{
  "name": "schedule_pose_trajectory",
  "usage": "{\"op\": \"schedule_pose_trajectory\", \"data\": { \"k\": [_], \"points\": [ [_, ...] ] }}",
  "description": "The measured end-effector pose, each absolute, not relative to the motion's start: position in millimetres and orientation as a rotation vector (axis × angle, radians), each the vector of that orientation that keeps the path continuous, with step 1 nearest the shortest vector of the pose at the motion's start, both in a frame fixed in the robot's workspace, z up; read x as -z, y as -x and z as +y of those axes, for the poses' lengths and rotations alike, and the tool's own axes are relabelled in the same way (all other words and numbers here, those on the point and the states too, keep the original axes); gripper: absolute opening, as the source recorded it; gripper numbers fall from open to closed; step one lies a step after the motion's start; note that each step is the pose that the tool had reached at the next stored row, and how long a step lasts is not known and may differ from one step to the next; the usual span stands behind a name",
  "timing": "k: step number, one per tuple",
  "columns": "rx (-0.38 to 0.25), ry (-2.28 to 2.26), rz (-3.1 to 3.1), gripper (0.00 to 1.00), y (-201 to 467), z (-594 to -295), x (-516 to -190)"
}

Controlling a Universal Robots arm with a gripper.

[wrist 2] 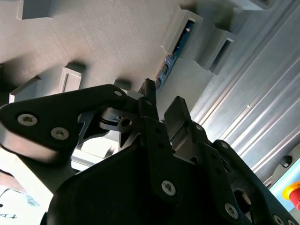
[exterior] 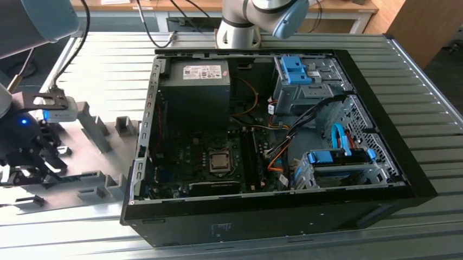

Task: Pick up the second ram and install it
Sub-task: 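Pick up the second ram and move it above second insertion slot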

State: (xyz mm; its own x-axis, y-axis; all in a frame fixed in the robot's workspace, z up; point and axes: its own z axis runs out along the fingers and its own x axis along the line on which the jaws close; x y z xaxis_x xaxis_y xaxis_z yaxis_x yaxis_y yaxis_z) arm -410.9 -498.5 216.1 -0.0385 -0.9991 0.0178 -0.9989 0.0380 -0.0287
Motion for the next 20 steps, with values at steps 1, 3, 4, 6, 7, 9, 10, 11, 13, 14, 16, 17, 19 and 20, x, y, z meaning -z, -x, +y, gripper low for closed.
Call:
{"op": "schedule_pose_trajectory", "data": {
  "k": [1,3,4,6,7,9,10,11,13,14,16,17,19,20],
  "points": [
    [0.052,2.174,2.258,0.35,410.9,-498.6,-214.4],
    [0.052,2.173,2.258,0.35,411.1,-498.6,-210.7],
    [0.052,2.173,2.259,0.35,411.2,-498.6,-209.0],
    [0.052,2.17,2.261,0.35,411.3,-498.6,-205.3],
    [0.052,2.169,2.263,0.35,411.3,-498.6,-203.4],
    [0.052,2.168,2.264,0.35,411.4,-498.6,-199.8],
    [0.052,2.168,2.264,0.35,411.5,-498.6,-198.0],
    [0.052,2.168,2.264,0.35,411.4,-498.6,-196.3],
    [0.052,2.167,2.264,0.35,411.5,-498.6,-192.9],
    [0.052,2.168,2.264,0.35,411.5,-498.6,-191.8],
    [0.052,2.168,2.264,0.35,411.5,-498.6,-190.5],
    [0.052,2.168,2.264,0.35,411.5,-498.6,-190.5],
    [0.052,2.168,2.264,0.35,411.4,-498.6,-190.3],
    [0.052,2.168,2.264,0.35,411.4,-498.6,-190.2]
  ]
}}
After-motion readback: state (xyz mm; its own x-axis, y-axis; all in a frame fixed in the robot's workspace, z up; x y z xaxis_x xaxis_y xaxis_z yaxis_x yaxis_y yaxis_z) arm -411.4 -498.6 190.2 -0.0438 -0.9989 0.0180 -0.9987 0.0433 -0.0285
